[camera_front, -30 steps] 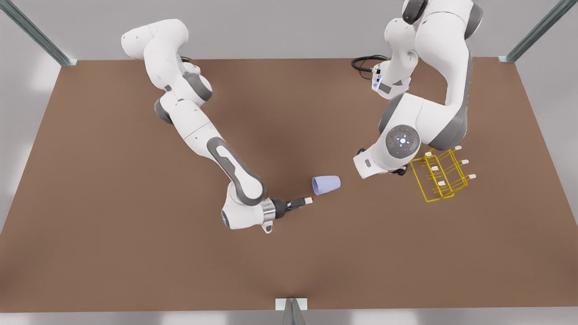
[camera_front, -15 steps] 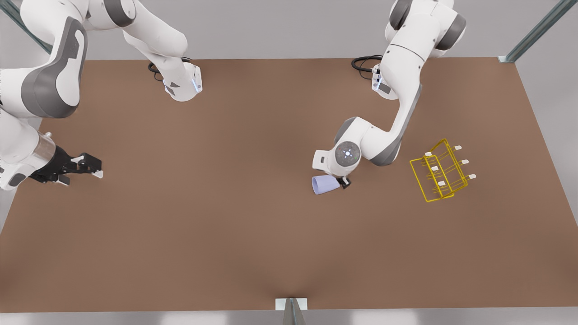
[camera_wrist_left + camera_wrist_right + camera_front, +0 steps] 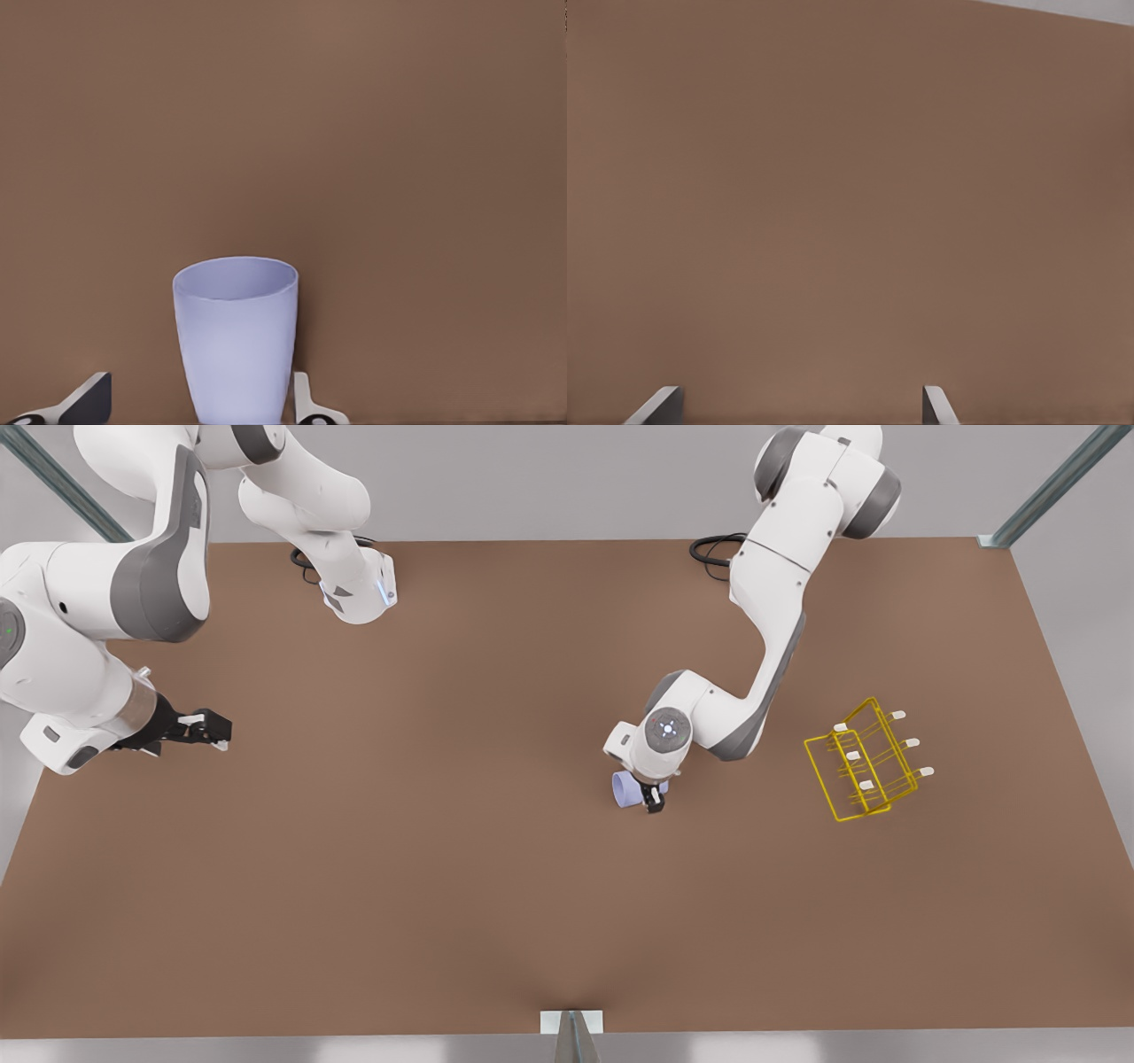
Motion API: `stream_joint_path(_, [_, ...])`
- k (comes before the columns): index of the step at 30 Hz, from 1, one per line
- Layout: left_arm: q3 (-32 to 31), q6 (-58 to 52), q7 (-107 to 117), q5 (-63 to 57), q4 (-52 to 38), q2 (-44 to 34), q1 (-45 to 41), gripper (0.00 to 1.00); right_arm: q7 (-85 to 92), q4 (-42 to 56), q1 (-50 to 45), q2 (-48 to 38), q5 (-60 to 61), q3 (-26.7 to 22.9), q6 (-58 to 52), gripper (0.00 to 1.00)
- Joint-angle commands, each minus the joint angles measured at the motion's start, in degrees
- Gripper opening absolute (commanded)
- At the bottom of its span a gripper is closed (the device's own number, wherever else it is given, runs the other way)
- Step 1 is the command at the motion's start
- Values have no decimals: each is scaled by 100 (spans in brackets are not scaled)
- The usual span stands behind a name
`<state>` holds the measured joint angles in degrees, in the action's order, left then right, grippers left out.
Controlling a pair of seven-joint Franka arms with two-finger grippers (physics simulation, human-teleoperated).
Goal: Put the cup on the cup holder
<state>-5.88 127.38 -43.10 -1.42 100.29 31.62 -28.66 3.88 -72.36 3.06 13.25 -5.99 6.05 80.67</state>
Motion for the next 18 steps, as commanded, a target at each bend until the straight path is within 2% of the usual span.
stream_joint_path(1, [8,146,-867,-7,87,-6,1,100,-582,3,-7,-7,-7,1,-42,100])
stream_joint_path(18, [17,-38,214,1,140,205,36,100,-582,3,-25,-7,-7,10,-42,100])
